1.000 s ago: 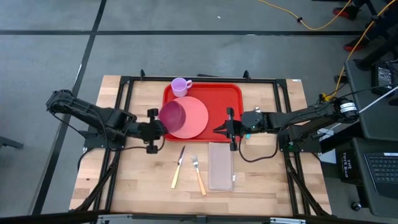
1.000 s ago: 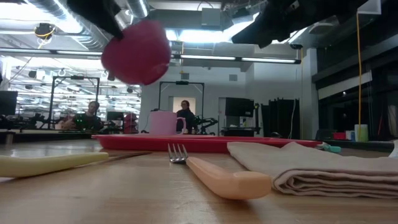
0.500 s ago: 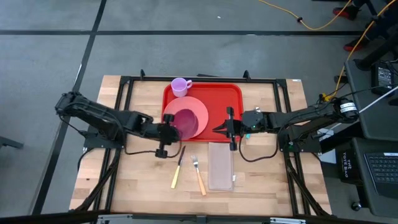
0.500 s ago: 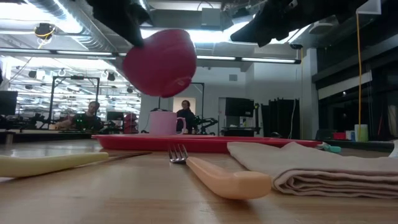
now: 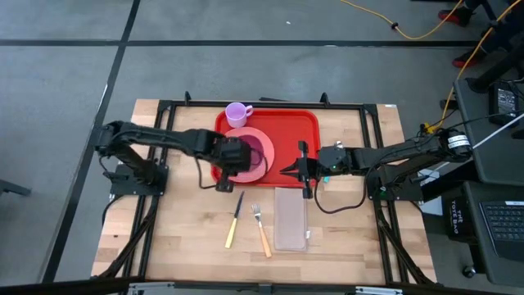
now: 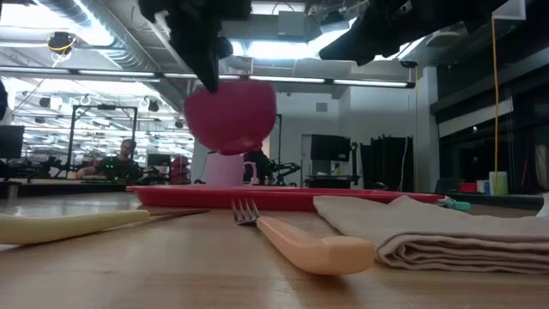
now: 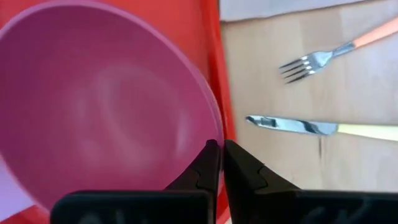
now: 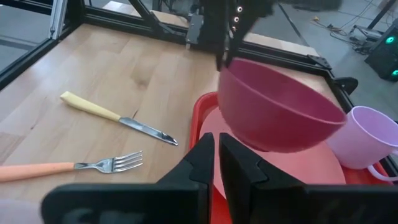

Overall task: Set up tray
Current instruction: Put the red bowl on top of the pink plate, then put the brown napkin on the top right of the orange tray

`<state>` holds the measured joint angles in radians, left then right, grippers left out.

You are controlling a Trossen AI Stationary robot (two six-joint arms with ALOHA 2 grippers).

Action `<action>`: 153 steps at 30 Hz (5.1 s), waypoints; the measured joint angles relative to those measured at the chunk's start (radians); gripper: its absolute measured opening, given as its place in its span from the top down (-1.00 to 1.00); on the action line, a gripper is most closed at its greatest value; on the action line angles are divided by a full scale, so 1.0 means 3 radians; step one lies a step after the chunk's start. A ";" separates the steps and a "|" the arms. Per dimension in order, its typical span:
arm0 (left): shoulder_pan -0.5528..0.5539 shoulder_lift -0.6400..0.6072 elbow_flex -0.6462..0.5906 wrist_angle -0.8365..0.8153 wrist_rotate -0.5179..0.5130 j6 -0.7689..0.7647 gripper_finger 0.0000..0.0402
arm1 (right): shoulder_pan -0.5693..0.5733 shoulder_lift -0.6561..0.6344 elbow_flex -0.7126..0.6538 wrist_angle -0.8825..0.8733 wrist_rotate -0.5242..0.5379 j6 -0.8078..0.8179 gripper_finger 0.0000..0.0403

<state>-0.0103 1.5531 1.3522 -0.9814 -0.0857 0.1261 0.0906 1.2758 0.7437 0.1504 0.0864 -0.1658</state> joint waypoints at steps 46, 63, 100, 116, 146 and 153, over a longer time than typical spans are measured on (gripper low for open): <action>0.0477 0.0549 -0.0007 -0.0051 -0.0006 0.0235 0.98 | -0.0001 0.0000 0.0000 -0.0075 0.0000 0.0013 0.85; 0.0478 0.0630 -0.0009 -0.0061 -0.0051 0.0231 0.98 | 0.0000 0.0000 0.0000 -0.0075 0.0000 0.0013 0.85; 0.0476 0.0659 0.0037 -0.0010 -0.0084 0.0147 0.64 | 0.0000 0.0000 0.0000 -0.0113 -0.0001 0.0014 0.85; 0.0311 0.0636 0.0453 -0.0465 0.0050 0.0236 0.62 | -0.0001 0.0000 0.0000 -0.0201 -0.0001 0.0014 0.85; -0.0442 -0.1371 -0.1617 0.1707 -0.0294 -0.0284 1.00 | 0.0002 0.0001 0.0001 -0.0311 -0.0001 0.0103 0.85; -0.0451 -0.1720 -0.2233 0.2581 -0.0296 -0.0491 0.99 | 0.0327 0.0001 0.0001 -0.0454 0.0296 0.0001 0.95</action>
<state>-0.1455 1.0372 0.6823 -0.2071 -0.1745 -0.0213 0.1886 1.2762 0.7441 0.0143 0.1753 -0.1654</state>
